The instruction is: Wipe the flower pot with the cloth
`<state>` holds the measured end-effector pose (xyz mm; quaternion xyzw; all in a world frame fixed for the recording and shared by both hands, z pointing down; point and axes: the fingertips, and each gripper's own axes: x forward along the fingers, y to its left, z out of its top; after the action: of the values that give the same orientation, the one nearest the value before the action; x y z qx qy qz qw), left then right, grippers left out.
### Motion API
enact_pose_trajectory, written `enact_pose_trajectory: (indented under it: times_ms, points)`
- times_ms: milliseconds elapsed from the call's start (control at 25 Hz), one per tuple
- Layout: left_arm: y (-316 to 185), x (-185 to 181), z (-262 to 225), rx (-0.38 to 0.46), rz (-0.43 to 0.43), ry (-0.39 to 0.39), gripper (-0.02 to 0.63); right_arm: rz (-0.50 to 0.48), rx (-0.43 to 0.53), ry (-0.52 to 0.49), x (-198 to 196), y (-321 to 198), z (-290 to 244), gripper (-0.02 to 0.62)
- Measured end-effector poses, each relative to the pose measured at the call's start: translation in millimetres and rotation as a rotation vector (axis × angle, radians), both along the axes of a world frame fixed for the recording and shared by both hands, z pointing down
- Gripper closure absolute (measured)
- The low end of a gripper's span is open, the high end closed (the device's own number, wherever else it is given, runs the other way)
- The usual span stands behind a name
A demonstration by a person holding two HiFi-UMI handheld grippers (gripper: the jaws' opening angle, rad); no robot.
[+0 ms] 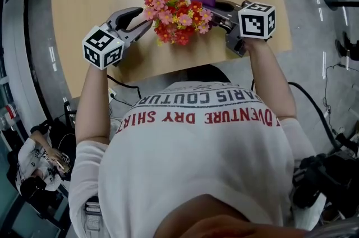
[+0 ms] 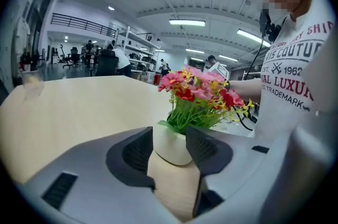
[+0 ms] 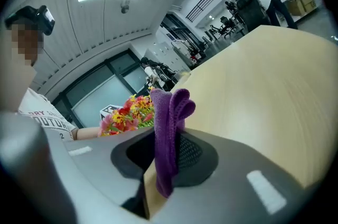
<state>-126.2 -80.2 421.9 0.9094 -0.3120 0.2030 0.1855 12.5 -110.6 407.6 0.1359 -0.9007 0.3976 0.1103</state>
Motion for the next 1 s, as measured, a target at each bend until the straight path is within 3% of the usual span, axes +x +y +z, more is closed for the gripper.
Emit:
enact_pose_trajectory:
  times_ms: [200,440,720,1000]
  points:
    - [18,10,3,0.017,-0.058,0.033,0.411,-0.015,-0.078,-0.025,-2,6,5,0.532]
    - [22,46,11,-0.016,-0.03,0.076,0.411,-0.009,-0.129,0.1,3,6,40,0.532]
    - [19,44,9,-0.011,-0.053,0.095,0.411,-0.007,-0.081,0.291,1,-1,64,0.532]
    - [19,47,11,-0.019,-0.06,0.094,0.411,-0.055,-0.048,0.332,9,-2,69,0.532]
